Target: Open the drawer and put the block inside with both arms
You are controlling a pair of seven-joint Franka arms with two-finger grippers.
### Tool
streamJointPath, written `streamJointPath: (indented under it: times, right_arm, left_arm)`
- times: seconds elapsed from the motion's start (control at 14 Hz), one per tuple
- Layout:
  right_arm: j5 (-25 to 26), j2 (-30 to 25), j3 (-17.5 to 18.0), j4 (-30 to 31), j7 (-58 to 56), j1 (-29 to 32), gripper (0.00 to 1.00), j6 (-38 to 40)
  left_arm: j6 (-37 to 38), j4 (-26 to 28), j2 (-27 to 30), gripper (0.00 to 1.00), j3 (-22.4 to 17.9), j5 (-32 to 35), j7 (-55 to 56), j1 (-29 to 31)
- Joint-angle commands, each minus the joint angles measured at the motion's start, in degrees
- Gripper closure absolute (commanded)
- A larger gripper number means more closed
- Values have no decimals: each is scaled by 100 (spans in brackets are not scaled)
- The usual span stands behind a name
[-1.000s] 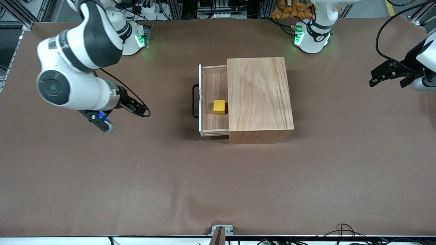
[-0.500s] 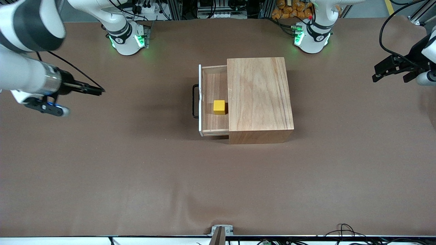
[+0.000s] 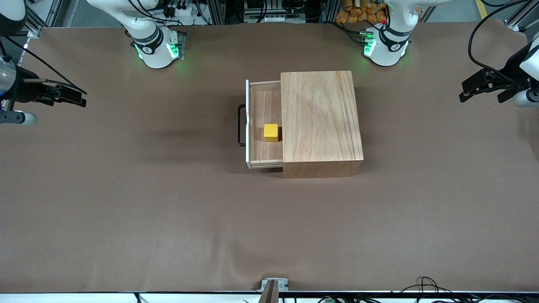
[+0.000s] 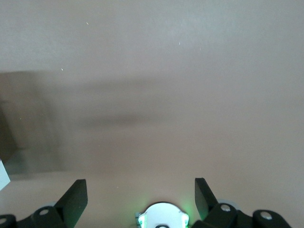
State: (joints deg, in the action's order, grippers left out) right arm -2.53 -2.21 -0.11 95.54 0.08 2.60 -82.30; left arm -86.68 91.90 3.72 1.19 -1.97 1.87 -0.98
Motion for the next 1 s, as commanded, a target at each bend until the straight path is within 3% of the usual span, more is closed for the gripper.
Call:
streamJointPath:
  times: [0.0, 0.29, 0.93]
  right_arm:
    - [218, -209, 178, -210, -175, 66, 0, 231]
    - [332, -200, 161, -632, -227, -40, 0, 574]
    - [236, -209, 126, -686, -210, -84, 0, 636]
  left_arm:
    - [116, -111, -29, 0, -31, 21, -99, -7]
    - [125, -137, -29, 0, -57, 118, -187, 10]
    - [151, -198, -47, 0, -66, 109, -258, 10]
